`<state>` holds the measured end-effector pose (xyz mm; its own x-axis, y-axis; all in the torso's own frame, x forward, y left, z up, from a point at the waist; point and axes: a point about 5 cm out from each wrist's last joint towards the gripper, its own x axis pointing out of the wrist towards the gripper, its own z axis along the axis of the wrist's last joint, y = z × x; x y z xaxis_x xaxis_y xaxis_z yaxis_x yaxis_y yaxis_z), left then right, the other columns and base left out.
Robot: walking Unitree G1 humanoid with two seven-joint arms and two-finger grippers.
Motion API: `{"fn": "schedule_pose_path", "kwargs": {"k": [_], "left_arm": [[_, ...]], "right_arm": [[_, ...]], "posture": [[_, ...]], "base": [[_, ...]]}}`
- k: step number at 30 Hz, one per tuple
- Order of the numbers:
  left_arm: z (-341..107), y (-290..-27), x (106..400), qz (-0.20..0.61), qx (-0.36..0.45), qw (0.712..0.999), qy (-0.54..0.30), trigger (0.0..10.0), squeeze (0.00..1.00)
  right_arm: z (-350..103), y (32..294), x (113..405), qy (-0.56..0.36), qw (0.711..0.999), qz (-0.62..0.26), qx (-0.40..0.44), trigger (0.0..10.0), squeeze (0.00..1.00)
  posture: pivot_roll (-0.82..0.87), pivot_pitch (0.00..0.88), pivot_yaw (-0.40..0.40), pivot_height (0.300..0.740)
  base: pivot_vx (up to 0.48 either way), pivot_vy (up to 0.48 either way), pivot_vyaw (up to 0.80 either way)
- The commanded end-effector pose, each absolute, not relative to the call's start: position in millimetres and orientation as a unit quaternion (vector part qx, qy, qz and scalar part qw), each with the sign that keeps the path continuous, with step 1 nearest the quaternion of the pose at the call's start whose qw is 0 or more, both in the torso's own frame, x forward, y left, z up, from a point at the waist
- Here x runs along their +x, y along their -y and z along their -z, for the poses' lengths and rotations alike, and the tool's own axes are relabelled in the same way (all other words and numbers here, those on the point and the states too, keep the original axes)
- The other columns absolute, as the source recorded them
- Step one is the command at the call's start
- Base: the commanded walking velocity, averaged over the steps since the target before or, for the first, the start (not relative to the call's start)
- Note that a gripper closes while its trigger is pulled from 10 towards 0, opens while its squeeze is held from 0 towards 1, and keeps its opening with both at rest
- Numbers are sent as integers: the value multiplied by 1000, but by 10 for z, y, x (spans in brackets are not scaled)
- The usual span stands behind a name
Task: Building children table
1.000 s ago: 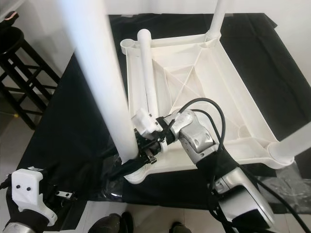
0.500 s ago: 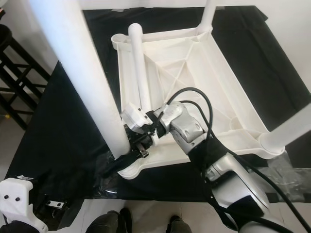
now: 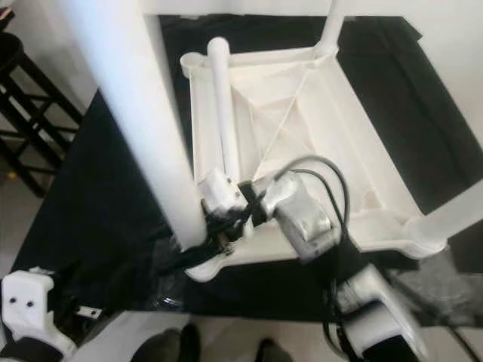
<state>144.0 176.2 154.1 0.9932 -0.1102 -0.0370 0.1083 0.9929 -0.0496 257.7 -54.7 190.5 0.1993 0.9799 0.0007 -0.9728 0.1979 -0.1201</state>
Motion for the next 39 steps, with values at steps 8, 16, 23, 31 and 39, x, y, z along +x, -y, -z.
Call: {"fn": "schedule_pose_path", "kwargs": {"k": [8, 16, 23, 31, 39], "left_arm": [[-1797, -2134, 1835, 79, 31, 995, 43, 10000, 0], [-2116, -2194, 2081, 121, 46, 987, 99, 10000, 0], [-2270, -2132, 2170, 176, 27, 977, 118, 10000, 0], [-2267, -1971, 2193, 263, 25, 960, 94, 10000, 0], [-1887, -1980, 2119, 205, 56, 977, 25, 10000, 0]], "right_arm": [[-1393, 821, 2658, -42, 954, -292, -55, 10000, 0], [-1440, 731, 2732, -33, 947, -314, -64, 10000, 0], [-1691, 568, 2700, -17, 909, -415, -28, 10000, 0], [-1916, 794, 2808, 4, 754, -652, -79, 10000, 0], [-2117, 860, 3073, 7, 704, -710, -25, 10000, 0]], "posture": [[90, 184, 63, 740], [63, 135, 67, 740], [57, 116, 65, 740], [59, 107, 50, 740], [85, 168, 45, 740]], "base": [[0, 0, 0], [0, 0, 0], [0, 0, 0], [0, 0, 0], [0, 0, 0]]}}
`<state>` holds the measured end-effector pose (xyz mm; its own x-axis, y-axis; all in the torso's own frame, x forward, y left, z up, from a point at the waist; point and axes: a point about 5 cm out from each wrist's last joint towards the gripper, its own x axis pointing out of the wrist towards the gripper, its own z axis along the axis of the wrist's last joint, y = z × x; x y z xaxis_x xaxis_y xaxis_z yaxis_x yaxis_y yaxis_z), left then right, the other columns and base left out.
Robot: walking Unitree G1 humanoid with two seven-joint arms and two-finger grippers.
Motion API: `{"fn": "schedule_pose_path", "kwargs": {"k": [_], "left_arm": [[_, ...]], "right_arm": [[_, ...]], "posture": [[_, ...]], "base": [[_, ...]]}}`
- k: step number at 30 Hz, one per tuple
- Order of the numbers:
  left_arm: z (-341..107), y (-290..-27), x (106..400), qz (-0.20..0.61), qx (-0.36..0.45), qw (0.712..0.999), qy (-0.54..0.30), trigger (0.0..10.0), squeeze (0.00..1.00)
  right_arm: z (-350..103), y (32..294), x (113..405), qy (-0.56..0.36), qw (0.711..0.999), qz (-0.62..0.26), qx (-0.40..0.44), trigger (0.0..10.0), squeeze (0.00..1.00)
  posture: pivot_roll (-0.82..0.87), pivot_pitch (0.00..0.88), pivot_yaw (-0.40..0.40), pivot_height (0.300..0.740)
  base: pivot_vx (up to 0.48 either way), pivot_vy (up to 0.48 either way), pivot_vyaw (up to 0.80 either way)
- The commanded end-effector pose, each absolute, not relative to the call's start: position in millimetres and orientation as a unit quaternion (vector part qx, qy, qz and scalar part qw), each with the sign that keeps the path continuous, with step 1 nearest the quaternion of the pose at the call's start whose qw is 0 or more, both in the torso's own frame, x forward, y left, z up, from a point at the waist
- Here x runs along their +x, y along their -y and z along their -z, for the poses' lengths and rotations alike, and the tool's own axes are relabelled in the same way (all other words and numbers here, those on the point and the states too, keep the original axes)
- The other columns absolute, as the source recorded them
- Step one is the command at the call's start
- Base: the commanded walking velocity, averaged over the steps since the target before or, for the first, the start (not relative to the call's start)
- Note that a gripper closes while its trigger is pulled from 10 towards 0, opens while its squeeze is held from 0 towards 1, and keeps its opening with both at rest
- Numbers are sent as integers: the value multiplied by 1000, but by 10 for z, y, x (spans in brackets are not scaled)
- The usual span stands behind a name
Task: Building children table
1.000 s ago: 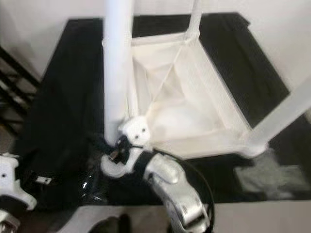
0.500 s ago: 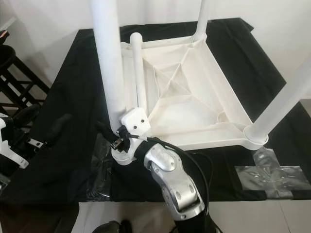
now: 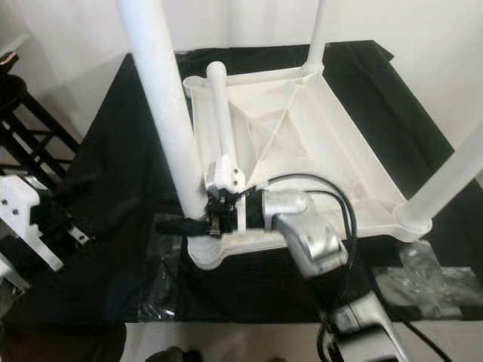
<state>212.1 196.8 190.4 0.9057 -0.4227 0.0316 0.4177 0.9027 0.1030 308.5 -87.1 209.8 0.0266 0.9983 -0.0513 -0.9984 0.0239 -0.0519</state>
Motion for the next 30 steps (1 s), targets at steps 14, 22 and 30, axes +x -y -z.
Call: {"fn": "schedule_pose_path", "kwargs": {"k": [14, 22, 30], "left_arm": [[-1752, -1963, 1730, 123, 74, 990, -15, 10000, 0], [-1795, -1907, 1646, 113, 84, 990, -11, 10000, 0], [-1759, -1831, 1596, 95, 73, 993, -13, 10000, 0]], "right_arm": [[-2127, 756, 3093, -22, 558, -825, -87, 10000, 0], [-2437, 800, 3275, 12, 577, -814, -73, 10000, 0], [-2368, 871, 3317, -4, 581, -808, -102, 10000, 0]], "posture": [[159, 317, 52, 740], [176, 343, 64, 740], [173, 354, 62, 740]], "base": [[0, 0, 0], [0, 0, 0], [0, 0, 0]]}}
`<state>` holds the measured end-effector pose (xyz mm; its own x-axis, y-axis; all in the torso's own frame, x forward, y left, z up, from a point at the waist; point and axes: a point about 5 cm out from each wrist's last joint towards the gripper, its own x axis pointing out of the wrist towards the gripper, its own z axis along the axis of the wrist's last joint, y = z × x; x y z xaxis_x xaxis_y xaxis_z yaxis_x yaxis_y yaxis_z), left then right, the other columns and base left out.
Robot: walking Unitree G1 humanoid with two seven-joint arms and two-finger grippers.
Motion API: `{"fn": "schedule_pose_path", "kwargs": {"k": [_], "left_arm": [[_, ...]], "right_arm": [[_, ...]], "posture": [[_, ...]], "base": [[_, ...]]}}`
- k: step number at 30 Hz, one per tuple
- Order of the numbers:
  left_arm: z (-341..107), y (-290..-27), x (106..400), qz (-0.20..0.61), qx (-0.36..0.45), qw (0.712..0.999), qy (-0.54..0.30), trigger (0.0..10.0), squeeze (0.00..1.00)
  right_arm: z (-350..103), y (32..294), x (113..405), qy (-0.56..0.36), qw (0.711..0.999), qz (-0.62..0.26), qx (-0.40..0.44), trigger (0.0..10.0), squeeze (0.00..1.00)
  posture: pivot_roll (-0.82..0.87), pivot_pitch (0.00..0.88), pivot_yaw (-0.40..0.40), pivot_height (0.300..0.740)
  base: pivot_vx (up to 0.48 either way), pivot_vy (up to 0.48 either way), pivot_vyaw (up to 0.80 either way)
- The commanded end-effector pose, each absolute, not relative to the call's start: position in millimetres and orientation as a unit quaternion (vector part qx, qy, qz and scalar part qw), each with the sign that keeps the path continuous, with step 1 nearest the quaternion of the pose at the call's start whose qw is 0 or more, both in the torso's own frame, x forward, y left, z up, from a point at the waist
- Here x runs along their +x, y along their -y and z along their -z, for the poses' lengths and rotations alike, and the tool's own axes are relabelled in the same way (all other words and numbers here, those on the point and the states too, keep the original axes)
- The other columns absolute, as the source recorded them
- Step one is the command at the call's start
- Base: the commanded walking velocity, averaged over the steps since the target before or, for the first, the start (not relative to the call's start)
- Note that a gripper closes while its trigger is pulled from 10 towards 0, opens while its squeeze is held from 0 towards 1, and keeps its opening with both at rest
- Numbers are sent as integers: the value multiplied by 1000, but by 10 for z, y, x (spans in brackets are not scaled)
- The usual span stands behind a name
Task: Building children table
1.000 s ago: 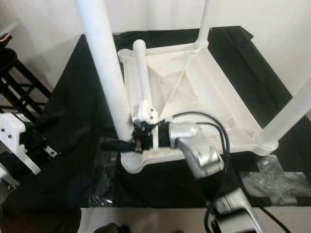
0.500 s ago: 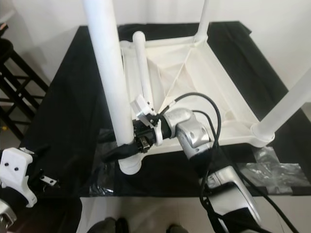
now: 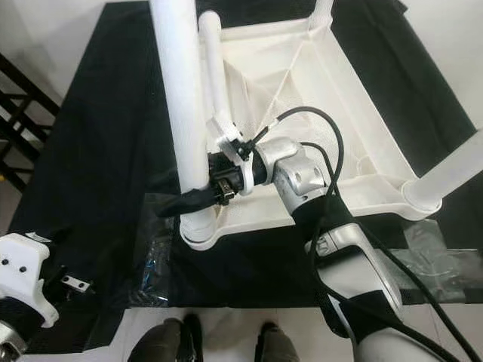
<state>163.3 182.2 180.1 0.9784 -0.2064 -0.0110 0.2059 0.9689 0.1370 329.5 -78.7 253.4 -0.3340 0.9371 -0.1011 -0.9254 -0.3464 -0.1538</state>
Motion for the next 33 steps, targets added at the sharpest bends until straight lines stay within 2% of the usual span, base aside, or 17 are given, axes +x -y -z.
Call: {"fn": "schedule_pose_path", "kwargs": {"k": [1, 4, 5, 7, 13, 33], "left_arm": [[-1758, -1830, 1593, 92, 72, 993, -13, 10000, 0], [-1760, -1821, 1588, 89, 74, 993, -14, 10000, 0], [-1760, -1821, 1588, 89, 74, 993, -14, 10000, 0], [-1761, -1811, 1580, 88, 73, 993, -16, 10000, 0], [-1764, -1789, 1572, 86, 72, 994, -15, 10000, 0], [-1762, -1760, 1541, 87, 70, 994, -18, 10000, 0]], "right_arm": [[-2308, 859, 3295, -11, 575, -811, -111, 10000, 0], [-2173, 786, 3227, -22, 549, -823, -143, 10000, 0], [-2173, 786, 3227, -22, 549, -823, -143, 10000, 0], [-2163, 734, 3168, -23, 524, -834, -173, 10000, 0], [-2179, 726, 3148, -34, 508, -842, -176, 10000, 0], [-1836, 717, 3119, -80, 509, -845, -144, 10000, 0]], "posture": [[173, 356, 63, 740], [175, 358, 65, 740], [175, 358, 65, 740], [175, 361, 63, 740], [175, 360, 54, 740], [176, 360, 55, 740]], "base": [[0, 0, 0], [0, 0, 0], [0, 0, 0], [0, 0, 0], [0, 0, 0], [0, 0, 0]]}}
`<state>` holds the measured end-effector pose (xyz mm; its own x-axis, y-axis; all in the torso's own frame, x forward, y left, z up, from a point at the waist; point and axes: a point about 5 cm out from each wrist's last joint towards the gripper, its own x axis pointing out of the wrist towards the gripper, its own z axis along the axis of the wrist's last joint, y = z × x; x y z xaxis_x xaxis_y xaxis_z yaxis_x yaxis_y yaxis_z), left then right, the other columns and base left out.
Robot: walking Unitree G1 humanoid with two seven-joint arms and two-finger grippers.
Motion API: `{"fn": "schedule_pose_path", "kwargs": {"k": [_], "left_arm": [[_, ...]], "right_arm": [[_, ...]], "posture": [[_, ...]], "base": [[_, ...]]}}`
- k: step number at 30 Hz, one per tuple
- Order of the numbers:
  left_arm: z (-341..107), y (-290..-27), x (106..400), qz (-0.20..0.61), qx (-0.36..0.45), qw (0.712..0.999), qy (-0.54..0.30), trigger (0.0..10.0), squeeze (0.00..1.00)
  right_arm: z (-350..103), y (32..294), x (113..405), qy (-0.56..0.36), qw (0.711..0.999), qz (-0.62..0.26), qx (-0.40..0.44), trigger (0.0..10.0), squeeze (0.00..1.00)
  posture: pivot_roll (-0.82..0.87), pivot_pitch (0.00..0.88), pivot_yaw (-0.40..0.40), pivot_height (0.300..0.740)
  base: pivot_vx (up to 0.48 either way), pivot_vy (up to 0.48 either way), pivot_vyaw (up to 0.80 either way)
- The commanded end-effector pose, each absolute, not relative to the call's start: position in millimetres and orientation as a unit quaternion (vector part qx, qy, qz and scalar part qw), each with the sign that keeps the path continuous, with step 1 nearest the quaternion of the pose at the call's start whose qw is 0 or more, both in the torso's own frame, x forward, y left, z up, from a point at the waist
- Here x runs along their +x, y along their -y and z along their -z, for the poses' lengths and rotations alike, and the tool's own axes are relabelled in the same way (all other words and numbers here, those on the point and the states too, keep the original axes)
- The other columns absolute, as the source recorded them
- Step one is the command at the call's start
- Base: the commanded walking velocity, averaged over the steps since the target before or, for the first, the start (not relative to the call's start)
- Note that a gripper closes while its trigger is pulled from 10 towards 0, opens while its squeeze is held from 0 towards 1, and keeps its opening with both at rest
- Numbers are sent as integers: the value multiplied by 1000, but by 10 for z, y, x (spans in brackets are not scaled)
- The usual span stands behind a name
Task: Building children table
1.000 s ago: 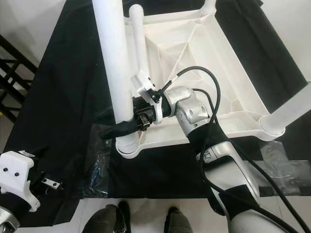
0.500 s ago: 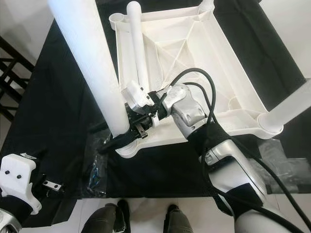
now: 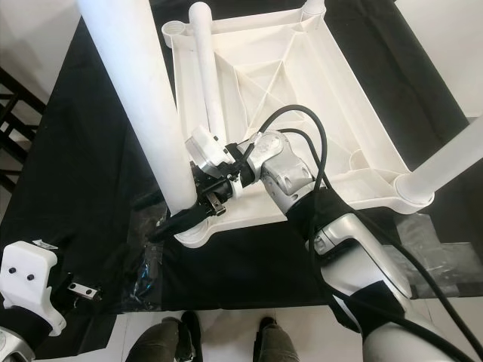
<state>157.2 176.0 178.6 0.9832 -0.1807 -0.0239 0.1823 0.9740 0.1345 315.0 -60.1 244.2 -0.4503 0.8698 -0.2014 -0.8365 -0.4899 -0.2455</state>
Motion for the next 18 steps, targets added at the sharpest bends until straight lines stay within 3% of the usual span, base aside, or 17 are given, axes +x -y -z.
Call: {"fn": "schedule_pose_path", "kwargs": {"k": [1, 3, 4, 5, 6, 7, 8, 9, 10, 11, 12, 13, 14, 15, 16, 18], "left_arm": [[-1762, -1760, 1541, 87, 70, 994, -18, 10000, 0], [-1761, -1758, 1547, 87, 69, 994, -17, 10000, 0], [-1761, -1755, 1554, 87, 69, 994, -17, 10000, 0], [-1769, -1769, 1558, 84, 72, 994, -14, 10000, 0], [-1769, -1769, 1558, 84, 72, 994, -14, 10000, 0], [-1773, -1779, 1561, 82, 74, 994, -12, 10000, 0], [-1773, -1779, 1561, 82, 74, 994, -12, 10000, 0], [-1787, -1814, 1556, 76, 75, 994, -9, 10000, 0], [-1787, -1814, 1556, 76, 75, 994, -9, 10000, 0], [-1800, -1859, 1561, 69, 78, 995, -6, 10000, 0], [-1800, -1859, 1561, 69, 78, 995, -6, 10000, 0], [-1817, -1903, 1587, 64, 82, 995, -1, 10000, 0], [-1817, -1903, 1587, 64, 82, 995, -1, 10000, 0], [-1847, -1932, 1634, 63, 85, 994, 9, 10000, 0], [-1868, -1945, 1667, 64, 87, 994, 16, 10000, 0], [-1868, -1945, 1667, 64, 87, 994, 16, 10000, 0]], "right_arm": [[-1836, 717, 3119, -80, 509, -845, -144, 10000, 0], [-1790, 711, 3133, -88, 525, -832, -154, 10000, 0], [-1754, 707, 3159, -94, 554, -811, -163, 10000, 0], [-1699, 697, 3196, -109, 637, -746, -160, 10000, 0], [-1699, 697, 3196, -109, 637, -746, -160, 10000, 0], [-1661, 709, 3222, -120, 692, -694, -160, 10000, 0], [-1661, 709, 3222, -120, 692, -694, -160, 10000, 0], [-1607, 720, 3130, -120, 775, -606, -133, 10000, 0], [-1607, 720, 3130, -120, 775, -606, -133, 10000, 0], [-1540, 759, 2907, -121, 829, -533, -116, 10000, 0], [-1540, 759, 2907, -121, 829, -533, -116, 10000, 0], [-1513, 774, 2675, -115, 871, -467, -99, 10000, 0], [-1513, 774, 2675, -115, 871, -467, -99, 10000, 0], [-1524, 798, 2531, -102, 909, -396, -79, 10000, 0], [-1533, 808, 2470, -93, 927, -357, -67, 10000, 0], [-1533, 808, 2470, -93, 927, -357, -67, 10000, 0]], "posture": [[176, 360, 55, 740], [176, 357, 55, 740], [173, 355, 48, 740], [167, 350, 33, 740], [167, 350, 33, 740], [161, 349, 27, 740], [161, 349, 27, 740], [143, 346, 14, 740], [143, 346, 14, 740], [126, 344, 14, 740], [126, 344, 14, 740], [110, 339, 22, 740], [110, 339, 22, 740], [98, 329, 39, 740], [98, 329, 39, 740], [98, 329, 39, 740]], "base": [[0, 0, 0], [0, 0, 0], [0, 0, 0], [0, 0, 0], [0, 0, 0], [0, 0, 0], [0, 0, 0], [0, 0, 0], [0, 0, 0], [0, 0, 0], [0, 0, 0], [0, 0, 0], [0, 0, 0], [0, 0, 0], [0, 0, 0], [0, 0, 0]]}}
